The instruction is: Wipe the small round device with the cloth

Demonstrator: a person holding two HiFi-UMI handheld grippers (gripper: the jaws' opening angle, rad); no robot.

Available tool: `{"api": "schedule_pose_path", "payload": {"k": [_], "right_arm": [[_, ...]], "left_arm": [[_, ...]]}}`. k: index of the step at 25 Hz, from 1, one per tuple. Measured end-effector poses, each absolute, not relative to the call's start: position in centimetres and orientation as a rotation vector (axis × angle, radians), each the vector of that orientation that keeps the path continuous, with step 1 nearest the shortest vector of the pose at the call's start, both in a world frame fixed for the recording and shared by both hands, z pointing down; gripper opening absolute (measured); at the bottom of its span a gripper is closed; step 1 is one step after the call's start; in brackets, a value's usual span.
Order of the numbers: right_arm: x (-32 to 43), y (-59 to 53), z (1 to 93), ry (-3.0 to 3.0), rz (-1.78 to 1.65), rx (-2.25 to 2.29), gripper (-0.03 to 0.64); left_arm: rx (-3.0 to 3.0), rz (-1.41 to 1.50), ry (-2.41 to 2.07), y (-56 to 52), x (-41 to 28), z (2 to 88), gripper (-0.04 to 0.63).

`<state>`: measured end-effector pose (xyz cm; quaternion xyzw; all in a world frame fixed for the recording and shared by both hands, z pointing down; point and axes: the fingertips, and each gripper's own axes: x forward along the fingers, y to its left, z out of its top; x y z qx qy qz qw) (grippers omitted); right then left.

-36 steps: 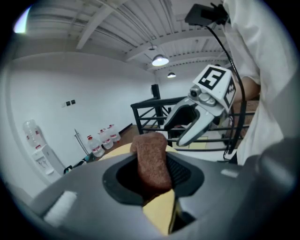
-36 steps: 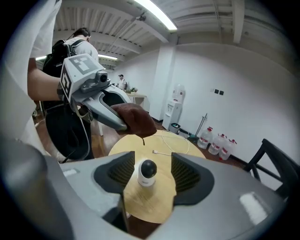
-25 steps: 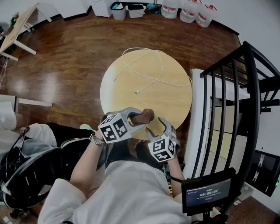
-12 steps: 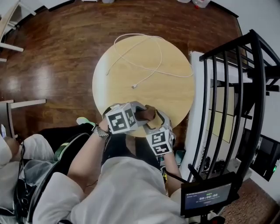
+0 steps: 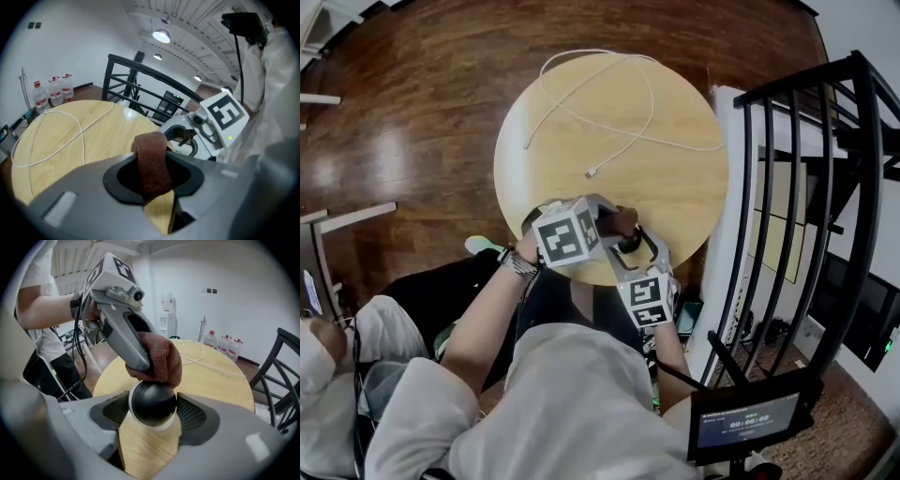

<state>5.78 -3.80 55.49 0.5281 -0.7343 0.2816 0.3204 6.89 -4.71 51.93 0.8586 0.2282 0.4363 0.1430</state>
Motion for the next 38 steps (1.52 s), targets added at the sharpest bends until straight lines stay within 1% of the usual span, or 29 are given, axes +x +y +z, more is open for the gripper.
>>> {"api": "schedule_pose_path", "payload": {"k": [11, 22, 29, 38], "right_arm": [[5.8, -3.1, 55.4, -1.949, 0.814, 1.492, 0.319], [6.1, -3.3, 55.3, -1.939, 0.824, 1.498, 0.319], [6.2, -3.4, 55.5, -1.946, 0.845, 1.490, 0.322], [6.7, -3.3, 56.6, -1.954, 0.849, 1.462, 0.325]], "left_arm": [[2.330, 1.270, 0.610, -6.0, 7.8, 53.8, 0.123], [2.305, 1.360, 0.598, -7.0, 7.5, 56.7, 0.120], [2.287, 1.314, 0.623, -7.2, 7.8, 58.7, 0.118], [2.401, 1.429, 0.604, -7.1, 8.8, 60.6, 0.118]]}}
